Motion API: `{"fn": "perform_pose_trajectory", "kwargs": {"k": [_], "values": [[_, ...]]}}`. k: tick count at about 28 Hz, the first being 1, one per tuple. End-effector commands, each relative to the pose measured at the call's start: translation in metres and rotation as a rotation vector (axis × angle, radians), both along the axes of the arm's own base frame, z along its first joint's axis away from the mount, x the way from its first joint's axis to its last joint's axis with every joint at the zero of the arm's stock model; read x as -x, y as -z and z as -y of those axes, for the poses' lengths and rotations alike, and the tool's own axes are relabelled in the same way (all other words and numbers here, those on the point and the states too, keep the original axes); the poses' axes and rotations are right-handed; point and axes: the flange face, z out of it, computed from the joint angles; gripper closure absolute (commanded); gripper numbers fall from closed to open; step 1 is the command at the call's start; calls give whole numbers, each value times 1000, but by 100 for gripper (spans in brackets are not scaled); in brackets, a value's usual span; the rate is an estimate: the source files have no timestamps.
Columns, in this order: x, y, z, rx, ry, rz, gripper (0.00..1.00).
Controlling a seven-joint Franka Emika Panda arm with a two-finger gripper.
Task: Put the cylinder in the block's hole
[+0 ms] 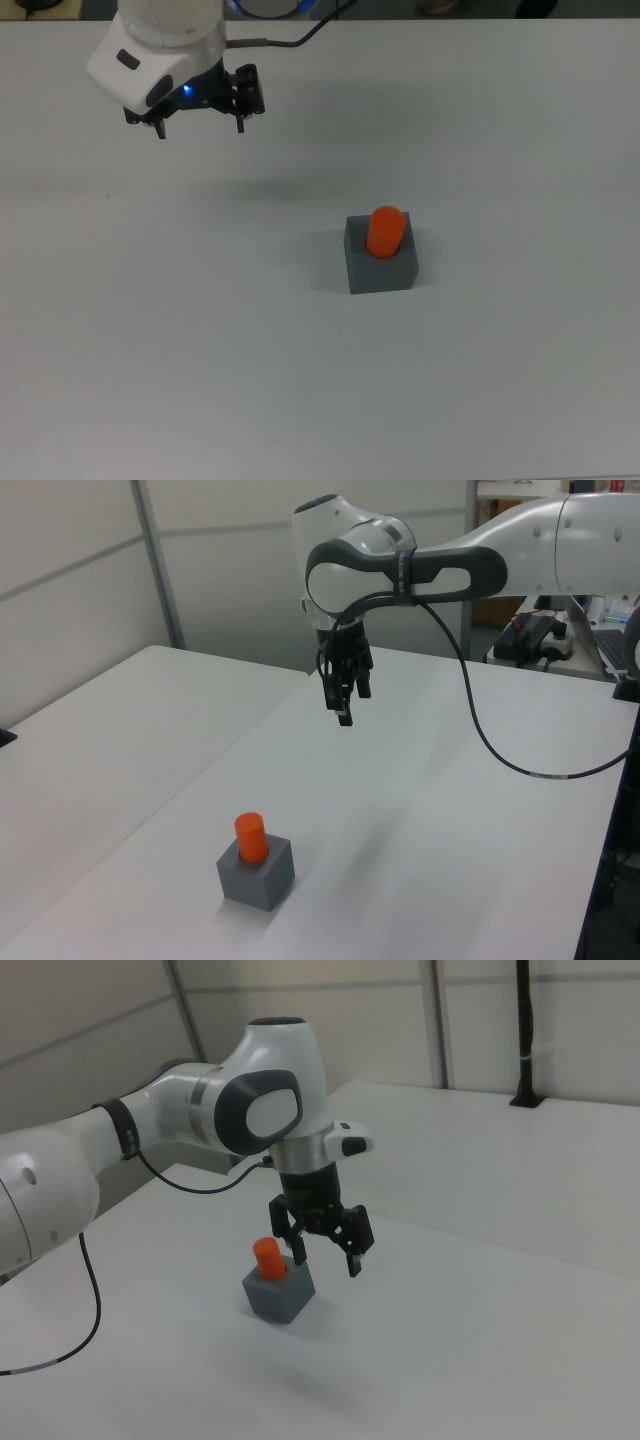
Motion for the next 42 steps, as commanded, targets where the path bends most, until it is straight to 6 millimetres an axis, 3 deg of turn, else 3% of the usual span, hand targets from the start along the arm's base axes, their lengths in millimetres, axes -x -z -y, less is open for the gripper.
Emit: {"fn": "perform_pose_trajectory", "kwargs": {"k": [1,7,11,23,32,42], "values": [[4,1,0,3,-11,-21,0],[4,1,5,4,-7,-16,0],[6,-3,23,-5,24,-8,0],[8,-9,36,-5,27,8,0],[7,-6,34,-7,20,3,0],[9,-24,30,-16,21,32,0]]}}
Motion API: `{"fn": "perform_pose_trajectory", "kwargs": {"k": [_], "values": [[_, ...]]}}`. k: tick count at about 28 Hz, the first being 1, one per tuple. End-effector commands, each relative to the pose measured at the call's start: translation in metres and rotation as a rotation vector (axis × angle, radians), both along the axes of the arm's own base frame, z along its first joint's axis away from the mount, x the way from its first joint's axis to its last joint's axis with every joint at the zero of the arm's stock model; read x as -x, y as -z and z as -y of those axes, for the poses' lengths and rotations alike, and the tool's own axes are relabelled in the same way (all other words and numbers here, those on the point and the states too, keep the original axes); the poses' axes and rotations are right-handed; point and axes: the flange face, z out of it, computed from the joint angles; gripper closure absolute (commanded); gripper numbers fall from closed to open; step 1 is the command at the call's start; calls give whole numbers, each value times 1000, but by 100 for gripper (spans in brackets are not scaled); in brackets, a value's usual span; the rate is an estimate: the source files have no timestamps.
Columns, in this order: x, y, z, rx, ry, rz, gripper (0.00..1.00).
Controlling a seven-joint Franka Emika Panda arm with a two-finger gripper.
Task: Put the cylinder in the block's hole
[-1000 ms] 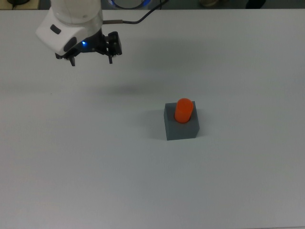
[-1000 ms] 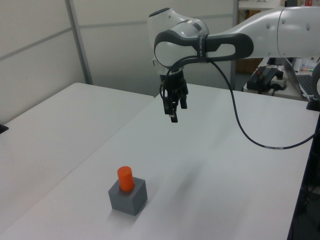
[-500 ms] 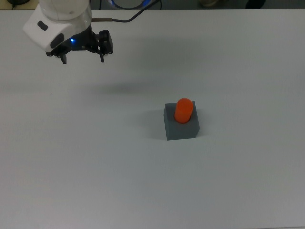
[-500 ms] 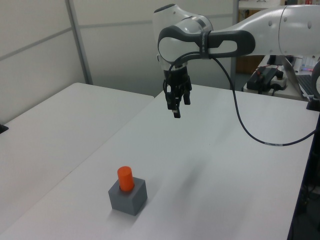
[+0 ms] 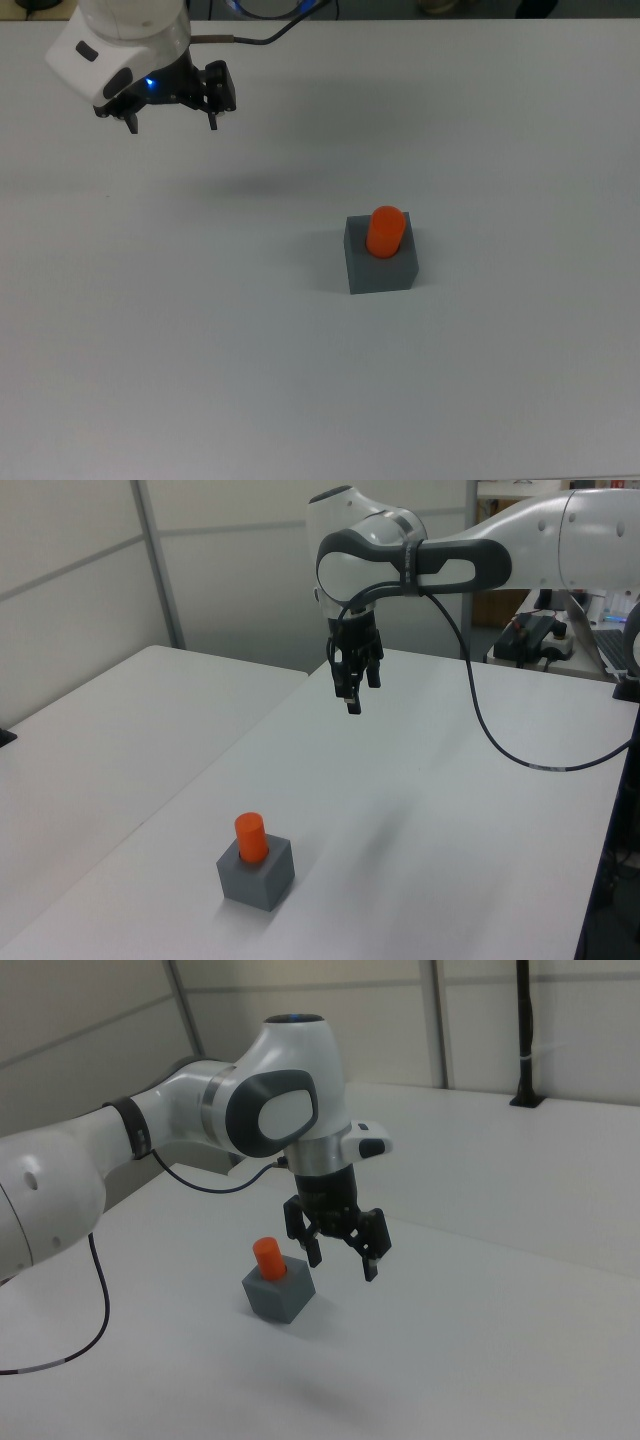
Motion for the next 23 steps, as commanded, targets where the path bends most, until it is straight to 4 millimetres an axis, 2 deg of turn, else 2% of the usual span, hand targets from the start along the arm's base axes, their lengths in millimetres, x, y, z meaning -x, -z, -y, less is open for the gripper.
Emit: {"fn": "perform_pose_trajectory", "kwargs": {"k": [1,23], "values": [[6,-17,-1,-21,-14,21,0],[4,-15,3,-22,-10,25,0]]}}
